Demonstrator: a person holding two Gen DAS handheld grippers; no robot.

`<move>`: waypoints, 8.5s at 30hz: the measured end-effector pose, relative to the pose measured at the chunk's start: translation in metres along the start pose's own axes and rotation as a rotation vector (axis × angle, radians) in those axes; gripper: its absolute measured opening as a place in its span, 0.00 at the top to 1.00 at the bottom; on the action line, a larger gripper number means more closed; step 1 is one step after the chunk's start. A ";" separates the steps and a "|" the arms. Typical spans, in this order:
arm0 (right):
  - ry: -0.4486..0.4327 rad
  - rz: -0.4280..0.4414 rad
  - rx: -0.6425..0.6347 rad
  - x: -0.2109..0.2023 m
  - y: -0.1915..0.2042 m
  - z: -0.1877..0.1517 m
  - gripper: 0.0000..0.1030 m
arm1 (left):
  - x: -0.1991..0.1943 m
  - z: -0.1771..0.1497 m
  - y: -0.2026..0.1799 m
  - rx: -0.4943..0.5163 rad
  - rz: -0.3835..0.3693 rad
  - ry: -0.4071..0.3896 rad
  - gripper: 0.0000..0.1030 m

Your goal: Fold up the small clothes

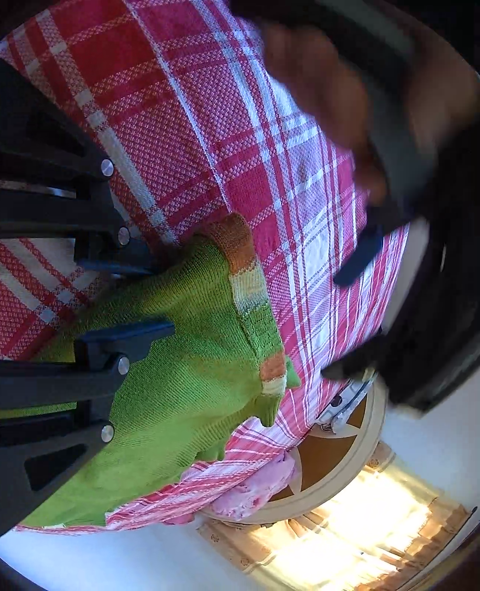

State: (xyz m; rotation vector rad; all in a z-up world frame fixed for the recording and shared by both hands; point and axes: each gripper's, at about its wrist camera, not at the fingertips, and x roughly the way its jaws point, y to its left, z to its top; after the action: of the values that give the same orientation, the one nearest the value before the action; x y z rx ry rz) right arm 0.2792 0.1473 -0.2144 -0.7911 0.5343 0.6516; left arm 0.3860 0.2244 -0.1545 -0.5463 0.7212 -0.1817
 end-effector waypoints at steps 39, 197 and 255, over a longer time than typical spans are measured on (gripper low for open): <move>-0.171 0.249 0.393 -0.050 -0.110 -0.033 0.94 | 0.070 0.052 -0.010 -0.158 -0.286 0.057 0.84; 0.073 0.310 1.063 0.025 -0.387 -0.227 0.26 | 0.143 -0.080 -0.201 0.328 0.023 0.186 0.00; -0.182 0.420 1.087 0.010 -0.363 -0.238 0.73 | 0.099 -0.100 -0.236 0.466 -0.006 0.161 0.58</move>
State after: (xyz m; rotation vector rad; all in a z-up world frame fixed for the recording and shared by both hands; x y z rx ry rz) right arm 0.4963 -0.2278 -0.1910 0.4107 0.7796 0.6843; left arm 0.3984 -0.0505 -0.1477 -0.0896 0.8021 -0.3907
